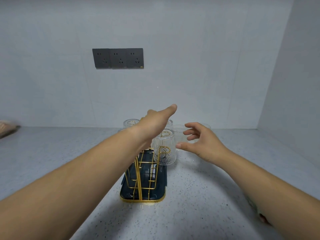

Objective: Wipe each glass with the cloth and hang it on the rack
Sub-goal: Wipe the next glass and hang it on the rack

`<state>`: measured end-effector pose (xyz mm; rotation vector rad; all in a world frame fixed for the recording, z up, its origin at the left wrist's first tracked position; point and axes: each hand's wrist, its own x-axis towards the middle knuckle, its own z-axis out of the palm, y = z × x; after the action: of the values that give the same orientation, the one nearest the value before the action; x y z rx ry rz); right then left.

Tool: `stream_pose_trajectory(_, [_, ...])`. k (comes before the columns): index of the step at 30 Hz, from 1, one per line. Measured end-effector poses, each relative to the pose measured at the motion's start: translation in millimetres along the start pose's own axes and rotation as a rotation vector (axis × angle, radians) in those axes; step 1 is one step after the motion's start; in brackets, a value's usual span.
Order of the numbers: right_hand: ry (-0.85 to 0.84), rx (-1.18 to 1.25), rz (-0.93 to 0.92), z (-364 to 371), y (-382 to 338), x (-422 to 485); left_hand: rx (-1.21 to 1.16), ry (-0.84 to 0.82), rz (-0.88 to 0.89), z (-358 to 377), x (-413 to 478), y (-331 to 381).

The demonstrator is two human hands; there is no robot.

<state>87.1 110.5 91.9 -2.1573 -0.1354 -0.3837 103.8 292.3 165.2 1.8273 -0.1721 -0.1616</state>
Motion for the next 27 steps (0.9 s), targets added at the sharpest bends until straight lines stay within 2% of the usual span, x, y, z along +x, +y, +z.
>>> stream_pose_trajectory(4, [0.015,-0.021,0.045,-32.4,25.7,-26.1,0.115,0.061,0.188,9.1,-26.6,19.3])
stream_pose_trajectory(8, [0.041,-0.001,0.165,-61.0,60.2,-43.9,-0.005,0.043,0.324,44.7,-33.9,15.4])
stream_pose_trajectory(11, [0.06,0.053,0.244,-76.5,85.9,-43.6,-0.003,-0.077,0.253,81.0,-29.6,-3.2])
stream_pose_trajectory(13, [0.051,0.081,0.287,-82.5,98.4,-38.2,0.047,-0.202,0.12,105.1,-21.6,-22.3])
stream_pose_trajectory(15, [0.052,0.103,0.312,-83.6,107.3,-28.3,0.131,-0.254,0.018,120.1,-8.1,-45.0])
stream_pose_trajectory(20, [0.061,0.139,0.328,-79.9,132.6,8.9,0.103,-0.149,-0.08,145.1,32.0,-78.6])
stream_pose_trajectory(24, [0.053,0.108,0.304,-67.4,145.3,45.2,-0.047,-0.051,-0.025,167.7,68.0,-85.3])
stream_pose_trajectory(27, [0.049,0.091,0.316,-56.4,156.1,68.2,-0.07,0.012,0.008,183.7,97.0,-86.6])
